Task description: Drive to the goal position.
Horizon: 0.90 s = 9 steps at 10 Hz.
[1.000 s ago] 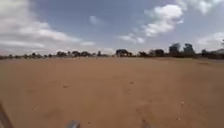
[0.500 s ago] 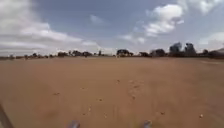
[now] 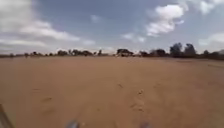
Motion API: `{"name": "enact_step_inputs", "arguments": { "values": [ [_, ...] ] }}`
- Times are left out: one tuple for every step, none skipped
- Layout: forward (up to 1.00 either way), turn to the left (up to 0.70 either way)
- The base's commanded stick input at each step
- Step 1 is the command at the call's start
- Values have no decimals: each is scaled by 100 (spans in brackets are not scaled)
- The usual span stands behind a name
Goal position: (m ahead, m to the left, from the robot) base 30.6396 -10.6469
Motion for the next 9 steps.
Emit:
{"name": "enact_step_inputs", "arguments": {
  "values": [
    [0,0],
    [0,0],
    [0,0],
    [0,0],
    [0,0],
    [0,0],
    [0,0],
    [70,0],
    [70,0]
  ]
}}
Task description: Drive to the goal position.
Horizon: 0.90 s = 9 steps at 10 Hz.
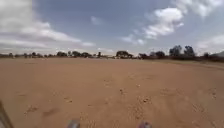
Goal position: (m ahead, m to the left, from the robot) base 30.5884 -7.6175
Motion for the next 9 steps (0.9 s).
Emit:
{"name": "enact_step_inputs", "arguments": {
  "values": [
    [70,0],
    [70,0],
    [70,0],
    [70,0],
    [70,0],
    [70,0],
    [70,0],
    [70,0],
    [70,0]
  ]
}}
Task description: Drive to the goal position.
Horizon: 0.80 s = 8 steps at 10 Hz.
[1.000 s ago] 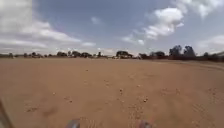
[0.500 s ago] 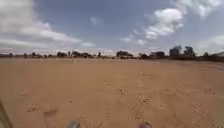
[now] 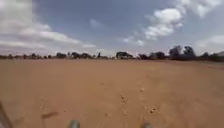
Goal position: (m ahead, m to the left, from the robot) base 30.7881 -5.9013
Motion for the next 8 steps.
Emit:
{"name": "enact_step_inputs", "arguments": {
  "values": [
    [70,0],
    [70,0],
    [70,0],
    [70,0],
    [70,0],
    [70,0],
    [70,0],
    [70,0]
  ]
}}
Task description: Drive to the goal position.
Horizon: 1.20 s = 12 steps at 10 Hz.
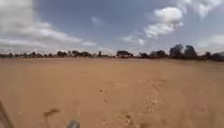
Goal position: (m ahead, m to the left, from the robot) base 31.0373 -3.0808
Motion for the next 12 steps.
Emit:
{"name": "enact_step_inputs", "arguments": {
  "values": [
    [70,0],
    [70,0],
    [70,0],
    [70,0],
    [70,0],
    [70,0],
    [70,0],
    [70,0],
    [70,0],
    [70,0],
    [70,0],
    [70,0]
  ]
}}
